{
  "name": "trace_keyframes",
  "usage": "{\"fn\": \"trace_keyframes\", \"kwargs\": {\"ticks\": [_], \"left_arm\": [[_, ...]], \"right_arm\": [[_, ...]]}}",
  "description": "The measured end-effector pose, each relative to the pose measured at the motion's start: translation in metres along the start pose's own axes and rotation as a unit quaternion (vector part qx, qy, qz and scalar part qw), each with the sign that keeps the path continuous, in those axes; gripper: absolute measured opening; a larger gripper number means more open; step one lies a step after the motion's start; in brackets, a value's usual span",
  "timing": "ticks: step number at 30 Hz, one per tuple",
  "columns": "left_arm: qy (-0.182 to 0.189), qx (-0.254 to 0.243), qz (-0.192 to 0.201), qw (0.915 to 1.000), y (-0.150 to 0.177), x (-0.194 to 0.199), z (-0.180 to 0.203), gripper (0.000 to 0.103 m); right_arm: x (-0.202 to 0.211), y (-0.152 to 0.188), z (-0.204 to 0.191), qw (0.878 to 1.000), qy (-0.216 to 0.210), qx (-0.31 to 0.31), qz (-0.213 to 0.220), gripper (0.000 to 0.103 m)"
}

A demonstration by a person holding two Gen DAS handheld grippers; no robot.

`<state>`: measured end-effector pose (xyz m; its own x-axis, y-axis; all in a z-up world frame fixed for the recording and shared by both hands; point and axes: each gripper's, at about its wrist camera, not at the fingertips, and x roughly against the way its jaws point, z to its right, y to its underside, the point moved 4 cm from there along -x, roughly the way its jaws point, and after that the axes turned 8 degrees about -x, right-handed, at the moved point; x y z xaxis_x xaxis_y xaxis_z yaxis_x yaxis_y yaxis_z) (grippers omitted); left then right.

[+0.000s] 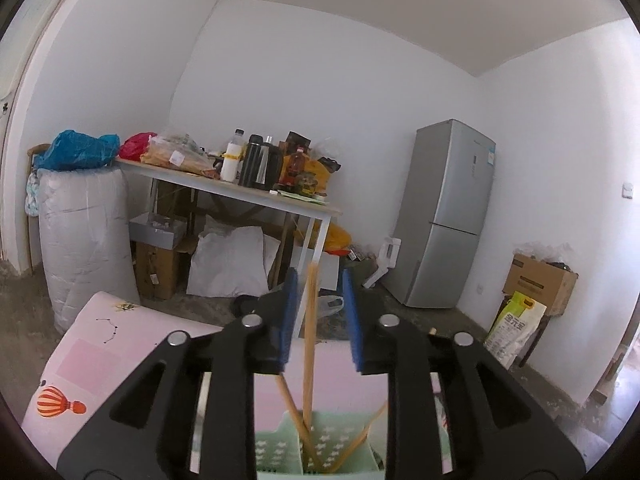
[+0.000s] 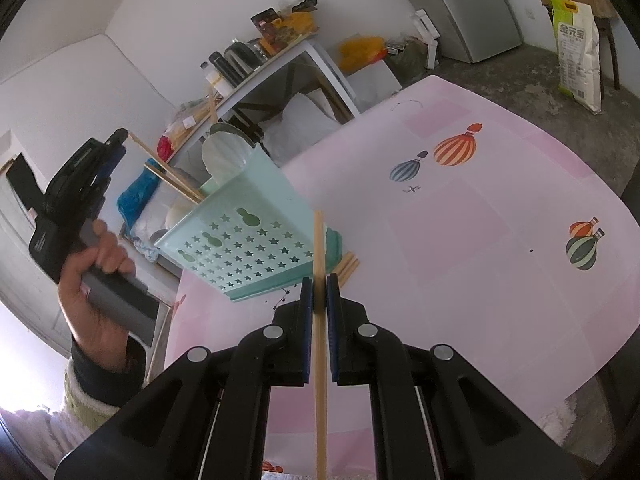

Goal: Organize utensils
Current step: 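Lower the chopstick into the holder and open the left gripper, then lower the chopstick into the holder and open the right gripper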

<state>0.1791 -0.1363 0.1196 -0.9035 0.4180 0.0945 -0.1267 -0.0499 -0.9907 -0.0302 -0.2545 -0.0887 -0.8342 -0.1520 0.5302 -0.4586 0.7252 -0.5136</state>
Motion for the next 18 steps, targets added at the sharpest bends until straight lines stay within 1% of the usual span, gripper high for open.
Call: {"fn": "trace_keyframes", "kwargs": {"ticks": [1,2,6,7,8,9,11,14,17,18], "left_arm": [[0.001,0.000,0.000,1.0000,0.001,0.003,-0.001,0.028],[0.001,-0.001,0.002,1.0000,0.001,0.007,-0.003,0.035],[0.000,-0.008,0.002,1.0000,0.004,0.021,-0.009,0.051],[0.001,-0.010,0.000,0.9999,0.005,0.023,-0.009,0.060],[0.001,-0.015,-0.003,0.9999,0.007,0.026,-0.010,0.065],[-0.001,-0.021,-0.009,0.9997,0.012,0.031,-0.012,0.066],[0.000,-0.025,-0.018,0.9995,0.018,0.035,-0.016,0.073],[0.004,-0.024,-0.035,0.9991,0.028,0.045,-0.024,0.077],[0.016,-0.032,-0.058,0.9977,0.040,0.052,-0.030,0.083],[0.019,-0.036,-0.064,0.9972,0.043,0.054,-0.031,0.083]], "right_arm": [[0.001,0.000,-0.001,1.000,0.001,0.000,0.001,0.007],[0.001,0.000,-0.001,1.000,0.000,0.000,0.001,0.007],[0.002,0.000,-0.003,1.000,0.002,0.004,0.005,0.007],[0.003,-0.001,-0.003,1.000,0.002,0.004,0.006,0.007],[0.003,-0.001,-0.004,1.000,0.002,0.005,0.008,0.007],[0.005,-0.001,-0.005,1.000,0.001,0.006,0.010,0.007],[0.007,-0.002,-0.007,1.000,0.000,0.009,0.014,0.007],[0.012,-0.005,-0.013,1.000,-0.003,0.018,0.022,0.007],[0.017,-0.010,-0.023,0.999,-0.010,0.029,0.033,0.007],[0.020,-0.013,-0.028,0.999,-0.015,0.036,0.039,0.007]]}}
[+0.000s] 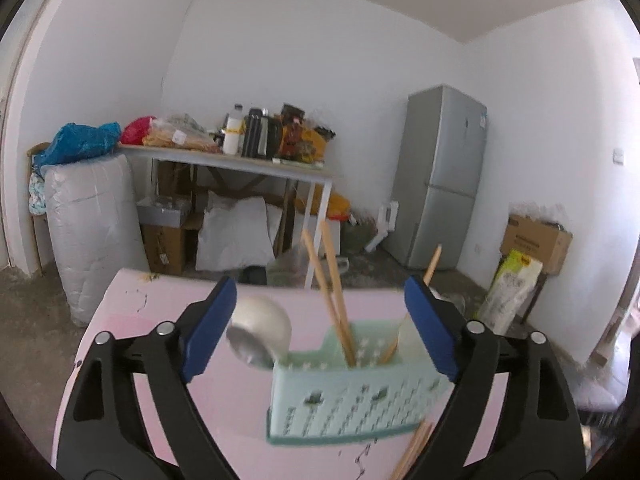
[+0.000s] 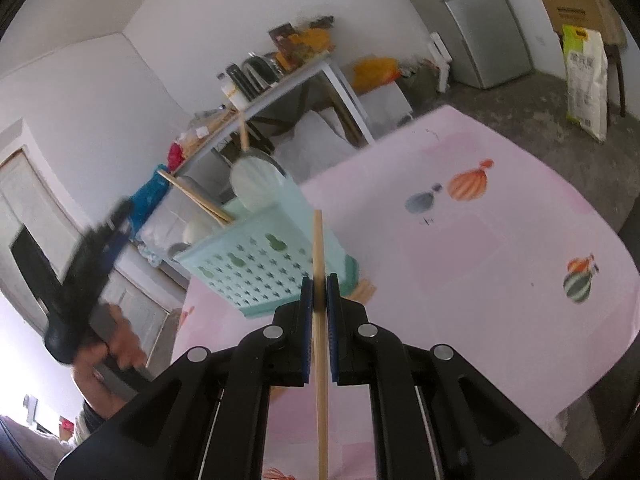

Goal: Organize utensils
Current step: 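Lower the chopstick into the holder and open the right gripper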

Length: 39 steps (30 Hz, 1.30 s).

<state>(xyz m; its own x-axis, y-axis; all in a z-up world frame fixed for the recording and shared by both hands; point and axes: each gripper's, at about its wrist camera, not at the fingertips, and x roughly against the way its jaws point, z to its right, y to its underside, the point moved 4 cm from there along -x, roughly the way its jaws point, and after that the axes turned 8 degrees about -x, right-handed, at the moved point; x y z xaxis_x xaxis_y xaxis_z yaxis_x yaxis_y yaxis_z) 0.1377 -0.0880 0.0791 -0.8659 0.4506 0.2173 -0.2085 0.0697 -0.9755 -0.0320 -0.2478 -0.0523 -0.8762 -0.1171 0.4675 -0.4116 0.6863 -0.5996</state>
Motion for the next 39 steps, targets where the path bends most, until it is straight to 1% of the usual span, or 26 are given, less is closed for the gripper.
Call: {"fn": "trace_keyframes", "kwargs": {"ticks": [4,8,13,17,22,25,28,33,36,39], "left_arm": [[0.009,-0.024,-0.031,0.9992,0.020,0.004,-0.003,0.086],[0.007,-0.036,-0.051,0.9980,0.039,0.008,-0.007,0.089],[0.006,-0.022,-0.076,0.9969,0.058,0.010,-0.016,0.090],[-0.003,-0.009,-0.084,0.9964,0.067,0.011,-0.028,0.090],[-0.008,-0.004,-0.097,0.9953,0.076,0.011,-0.033,0.091],[-0.010,-0.009,-0.105,0.9944,0.083,0.010,-0.034,0.092],[-0.010,-0.013,-0.113,0.9935,0.089,0.008,-0.034,0.093],[-0.007,-0.009,-0.121,0.9926,0.094,0.008,-0.034,0.093],[-0.007,-0.010,-0.122,0.9925,0.094,0.007,-0.034,0.093],[-0.007,-0.013,-0.124,0.9922,0.095,0.006,-0.034,0.093]], "right_arm": [[0.005,-0.012,-0.018,0.999,-0.015,0.021,0.019,0.007],[0.009,-0.028,-0.039,0.998,-0.035,0.043,0.039,0.007],[0.021,-0.056,-0.070,0.993,-0.070,0.070,0.064,0.007],[0.025,-0.085,-0.096,0.988,-0.111,0.083,0.075,0.007],[0.018,-0.124,-0.128,0.980,-0.129,0.107,0.105,0.007],[0.004,-0.139,-0.142,0.978,-0.122,0.123,0.117,0.007],[-0.013,-0.146,-0.153,0.975,-0.103,0.151,0.125,0.007],[-0.046,-0.150,-0.153,0.978,-0.092,0.155,0.107,0.007],[-0.055,-0.148,-0.150,0.978,-0.093,0.156,0.102,0.007],[-0.069,-0.141,-0.150,0.979,-0.092,0.170,0.071,0.007]]}}
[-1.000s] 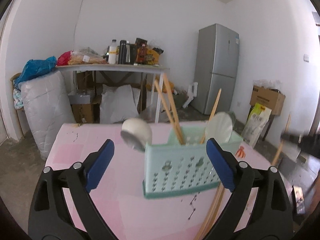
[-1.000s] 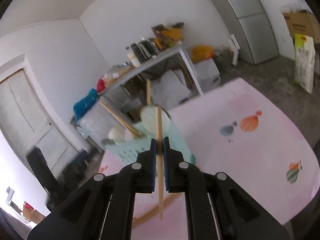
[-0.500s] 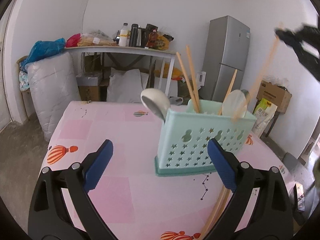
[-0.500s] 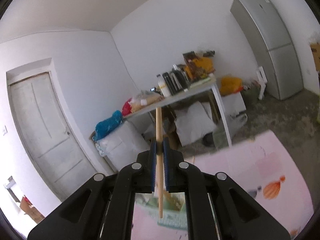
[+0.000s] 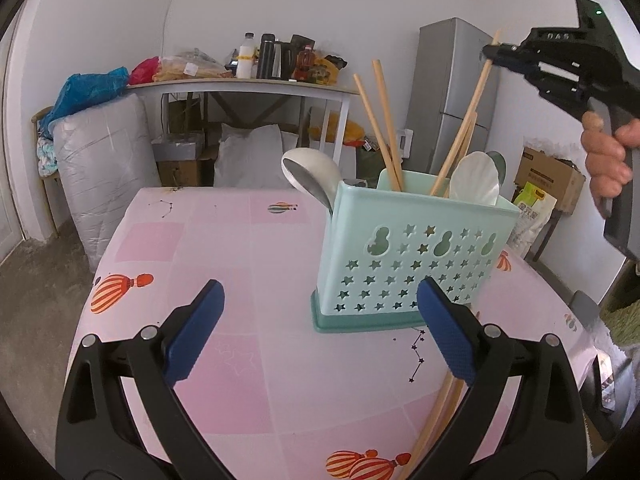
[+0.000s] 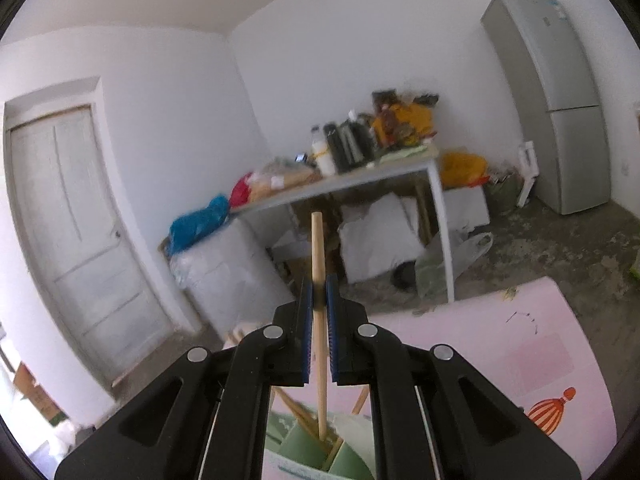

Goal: Organize utensils
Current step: 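Lower the chopstick into the holder and open the right gripper, then move both grippers back down toward the remaining chopsticks on the table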

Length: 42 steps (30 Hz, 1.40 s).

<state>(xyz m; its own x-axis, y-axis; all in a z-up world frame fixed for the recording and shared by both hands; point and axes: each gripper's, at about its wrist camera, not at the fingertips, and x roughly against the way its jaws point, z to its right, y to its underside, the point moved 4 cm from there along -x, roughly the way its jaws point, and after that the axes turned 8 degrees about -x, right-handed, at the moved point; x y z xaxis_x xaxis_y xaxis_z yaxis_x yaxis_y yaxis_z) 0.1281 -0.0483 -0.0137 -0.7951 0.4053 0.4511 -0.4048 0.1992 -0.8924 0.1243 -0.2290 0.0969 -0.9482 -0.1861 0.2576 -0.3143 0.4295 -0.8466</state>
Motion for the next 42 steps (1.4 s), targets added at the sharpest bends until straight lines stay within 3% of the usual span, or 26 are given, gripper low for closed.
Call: {"fn": "trace_keyframes", "kwargs": {"ticks": [3,7,16,21,25,30,33,37,39,40,42], "left_arm": [[0.001,-0.001,-0.002,1.0000,0.001,-0.001,0.001,0.093],[0.004,0.000,-0.004,1.0000,0.001,-0.001,0.002,0.093],[0.010,-0.006,-0.009,0.9999,0.001,-0.004,0.006,0.093],[0.017,-0.012,-0.015,0.9997,0.003,-0.008,0.010,0.093],[0.032,-0.024,-0.030,0.9988,0.007,-0.015,0.018,0.093],[0.055,-0.063,-0.051,0.9951,0.011,-0.020,0.036,0.093],[0.069,-0.107,-0.076,0.9889,0.016,-0.022,0.050,0.093],[0.094,-0.157,-0.108,0.9771,0.029,-0.022,0.068,0.093],[0.100,-0.181,-0.120,0.9711,0.037,-0.021,0.077,0.088],[0.103,-0.188,-0.127,0.9685,0.040,-0.021,0.079,0.078],[0.111,-0.190,-0.151,0.9637,0.049,-0.023,0.084,0.069]], "right_arm": [[-0.011,0.012,0.000,0.999,0.011,0.018,-0.029,0.008],[-0.011,0.012,0.006,0.999,0.019,0.011,-0.028,0.033],[0.046,0.002,0.027,0.999,0.020,-0.034,0.034,0.046],[0.090,0.036,0.059,0.994,0.033,-0.091,0.052,0.049],[0.101,0.089,0.087,0.988,0.061,-0.143,0.017,0.049],[0.099,0.163,0.101,0.976,0.089,-0.186,-0.067,0.049],[0.093,0.207,0.105,0.966,0.107,-0.200,-0.126,0.049],[0.089,0.234,0.110,0.956,0.127,-0.213,-0.156,0.049],[0.090,0.240,0.110,0.955,0.133,-0.214,-0.156,0.049],[0.090,0.241,0.109,0.955,0.132,-0.215,-0.157,0.049],[0.090,0.242,0.107,0.955,0.129,-0.215,-0.157,0.049]]}}
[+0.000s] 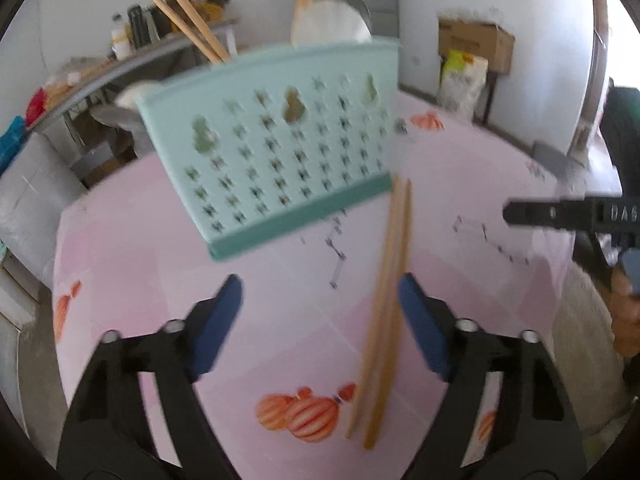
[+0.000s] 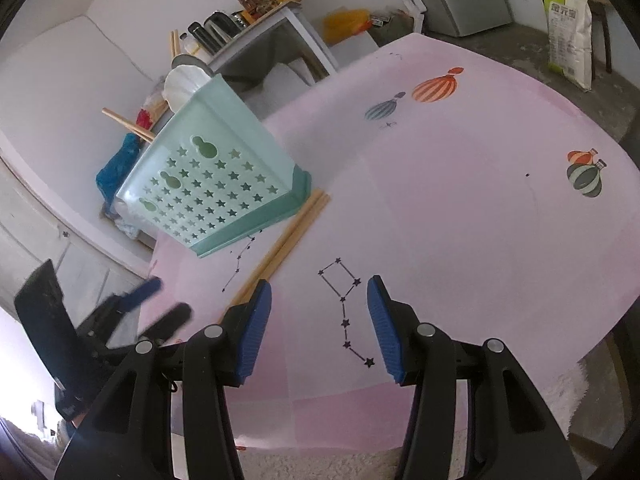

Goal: Organize utensils
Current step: 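Move both grippers back down toward the remaining chopsticks on the table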

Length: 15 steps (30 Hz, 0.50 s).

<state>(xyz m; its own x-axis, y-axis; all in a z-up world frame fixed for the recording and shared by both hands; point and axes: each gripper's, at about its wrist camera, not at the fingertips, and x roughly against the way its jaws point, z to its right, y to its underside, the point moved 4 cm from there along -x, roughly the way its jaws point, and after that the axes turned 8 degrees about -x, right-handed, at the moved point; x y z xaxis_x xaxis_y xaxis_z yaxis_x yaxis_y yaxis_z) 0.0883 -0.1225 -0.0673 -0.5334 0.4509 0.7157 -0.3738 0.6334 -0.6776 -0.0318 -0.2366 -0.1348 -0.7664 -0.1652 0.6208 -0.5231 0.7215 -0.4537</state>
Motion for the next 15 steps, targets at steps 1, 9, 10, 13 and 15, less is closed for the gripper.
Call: {"fn": "trace_keyframes", "kwargs": {"ticks": [1,9,10,13,15], "left_arm": [[0.010,0.005,-0.008,0.9999,0.003,-0.003,0.002,0.060],[0.048,0.036,-0.052,0.9968,0.020,-0.021,0.010,0.020],[0.044,0.035,-0.051,0.9971,0.020,-0.023,0.010,0.017],[0.035,0.028,-0.055,0.9975,0.018,-0.026,0.013,0.014],[0.036,0.033,-0.057,0.9972,0.017,-0.026,0.016,0.013]], "right_arm": [[0.001,0.000,-0.001,1.000,0.000,0.003,0.000,0.049],[-0.002,0.006,-0.009,1.000,-0.003,0.013,-0.006,0.049],[-0.001,0.007,-0.010,1.000,-0.003,0.014,-0.007,0.049],[-0.001,0.007,-0.011,1.000,-0.001,0.016,-0.006,0.049],[-0.002,0.007,-0.011,1.000,0.000,0.016,-0.006,0.049]]}}
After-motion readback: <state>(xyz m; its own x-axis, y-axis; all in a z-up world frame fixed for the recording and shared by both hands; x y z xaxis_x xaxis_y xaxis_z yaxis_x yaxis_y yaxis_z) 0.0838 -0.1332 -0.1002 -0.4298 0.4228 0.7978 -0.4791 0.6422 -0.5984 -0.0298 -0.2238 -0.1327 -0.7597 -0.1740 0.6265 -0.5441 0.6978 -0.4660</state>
